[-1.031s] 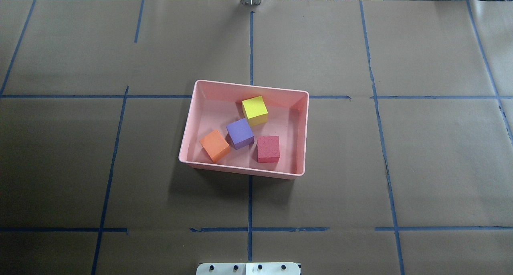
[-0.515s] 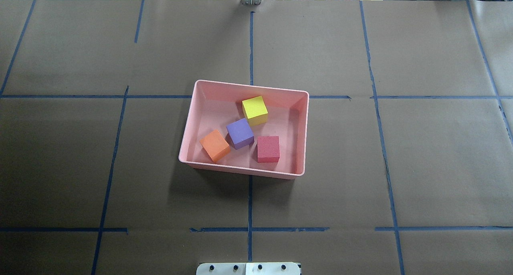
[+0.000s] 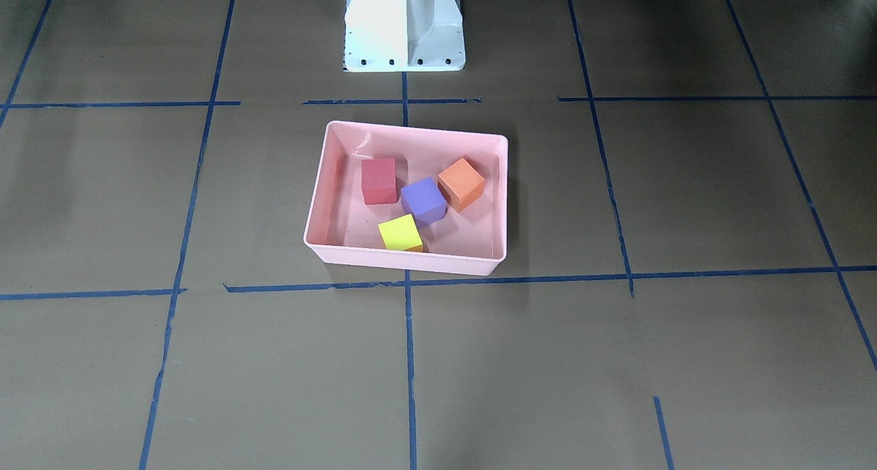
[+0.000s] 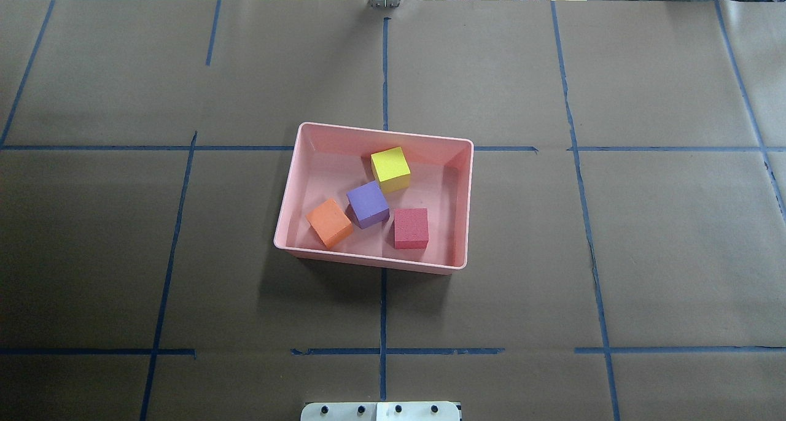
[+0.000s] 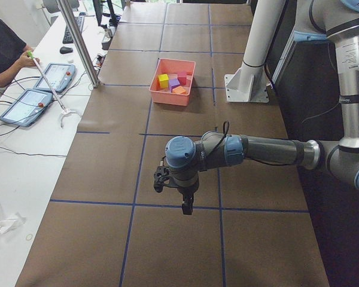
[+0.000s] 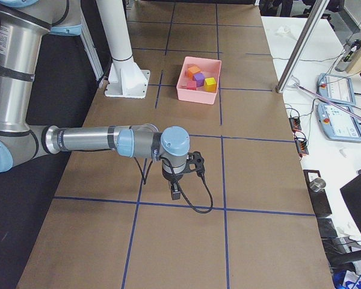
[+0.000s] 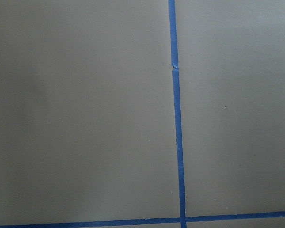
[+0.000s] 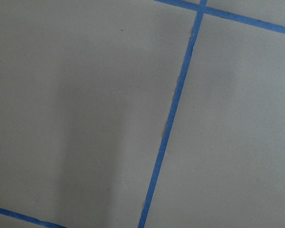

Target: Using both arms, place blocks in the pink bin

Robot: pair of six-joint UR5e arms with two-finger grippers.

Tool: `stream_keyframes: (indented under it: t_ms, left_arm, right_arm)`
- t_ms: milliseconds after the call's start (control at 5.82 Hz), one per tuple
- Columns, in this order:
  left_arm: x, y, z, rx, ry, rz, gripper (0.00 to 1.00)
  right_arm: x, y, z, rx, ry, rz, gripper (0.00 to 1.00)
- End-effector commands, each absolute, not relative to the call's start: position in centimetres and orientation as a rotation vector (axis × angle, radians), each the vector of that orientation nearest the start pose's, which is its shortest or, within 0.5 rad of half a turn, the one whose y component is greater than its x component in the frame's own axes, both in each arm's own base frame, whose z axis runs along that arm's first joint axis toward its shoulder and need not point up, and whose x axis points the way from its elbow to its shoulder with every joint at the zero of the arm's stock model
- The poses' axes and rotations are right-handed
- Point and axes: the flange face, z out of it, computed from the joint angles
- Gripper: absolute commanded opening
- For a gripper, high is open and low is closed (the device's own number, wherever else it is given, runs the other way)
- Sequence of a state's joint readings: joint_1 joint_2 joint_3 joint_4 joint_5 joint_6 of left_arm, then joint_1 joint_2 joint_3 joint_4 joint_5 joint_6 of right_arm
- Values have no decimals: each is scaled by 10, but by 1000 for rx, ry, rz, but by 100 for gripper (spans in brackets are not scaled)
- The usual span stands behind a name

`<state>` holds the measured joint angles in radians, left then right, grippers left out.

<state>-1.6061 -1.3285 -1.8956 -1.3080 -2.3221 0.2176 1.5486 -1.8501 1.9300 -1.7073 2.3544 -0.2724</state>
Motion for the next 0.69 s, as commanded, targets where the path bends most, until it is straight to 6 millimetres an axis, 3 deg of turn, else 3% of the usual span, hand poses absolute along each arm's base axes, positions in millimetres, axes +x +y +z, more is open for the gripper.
stream_keyframes:
  t_ms: [0, 515]
  left_arm:
    - [-78, -372, 630, -72, 765, 103, 100]
    - [-79, -371, 634, -79, 764, 102, 100]
  right_arm:
    - [55, -371, 615, 47, -788, -259, 100]
    - [54, -371, 615, 46, -789, -257, 100]
